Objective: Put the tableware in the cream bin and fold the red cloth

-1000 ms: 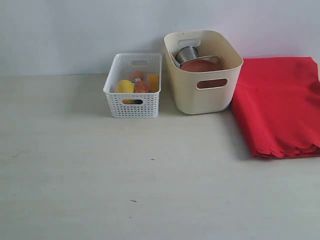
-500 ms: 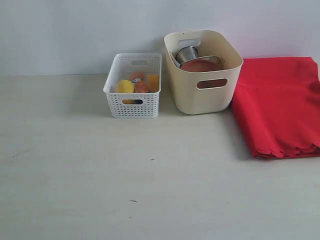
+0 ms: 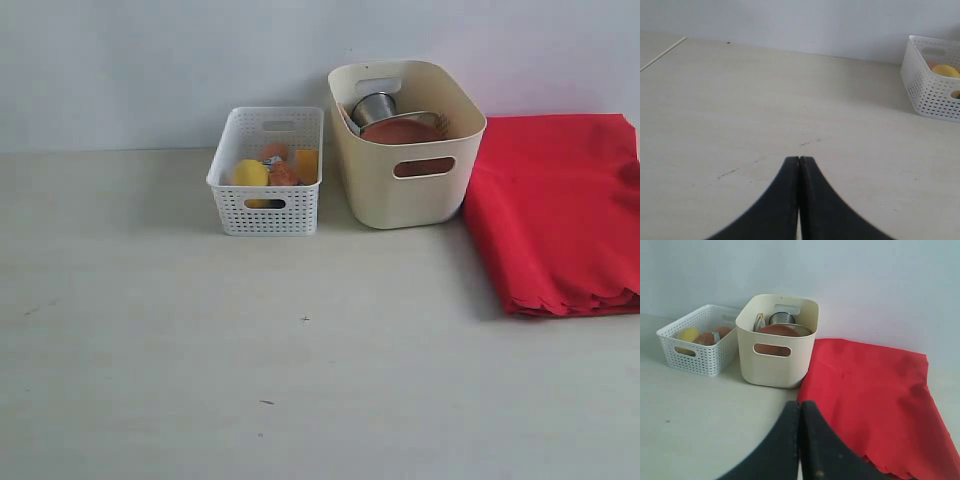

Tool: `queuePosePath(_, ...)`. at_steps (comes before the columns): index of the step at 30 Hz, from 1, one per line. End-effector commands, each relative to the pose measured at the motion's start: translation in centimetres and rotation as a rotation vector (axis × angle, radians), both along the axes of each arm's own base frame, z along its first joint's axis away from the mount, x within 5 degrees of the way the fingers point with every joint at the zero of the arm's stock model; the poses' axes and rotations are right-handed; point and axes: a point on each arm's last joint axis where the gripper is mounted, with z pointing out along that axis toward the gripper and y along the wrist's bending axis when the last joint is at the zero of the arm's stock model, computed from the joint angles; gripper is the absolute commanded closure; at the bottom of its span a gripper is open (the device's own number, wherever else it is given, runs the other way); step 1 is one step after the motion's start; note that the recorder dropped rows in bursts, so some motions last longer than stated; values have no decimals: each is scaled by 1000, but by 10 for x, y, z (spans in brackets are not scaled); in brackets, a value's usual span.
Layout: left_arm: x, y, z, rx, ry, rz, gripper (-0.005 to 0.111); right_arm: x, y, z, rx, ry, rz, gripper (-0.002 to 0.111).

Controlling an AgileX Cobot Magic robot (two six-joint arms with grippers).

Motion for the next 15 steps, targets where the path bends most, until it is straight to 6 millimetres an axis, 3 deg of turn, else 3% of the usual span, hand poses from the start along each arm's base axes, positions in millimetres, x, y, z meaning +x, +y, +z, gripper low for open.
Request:
queuePosePath(1, 0, 0, 0, 3, -9, 0, 106, -1, 0, 0, 6, -13, 1, 108)
queuePosePath(8, 0, 0, 0, 3, -9, 0, 106, -1, 0, 0, 6, -13, 1, 108)
queuePosePath(15, 0, 0, 0, 6, -9, -1, 106, 0, -2, 0, -104, -32, 3, 108)
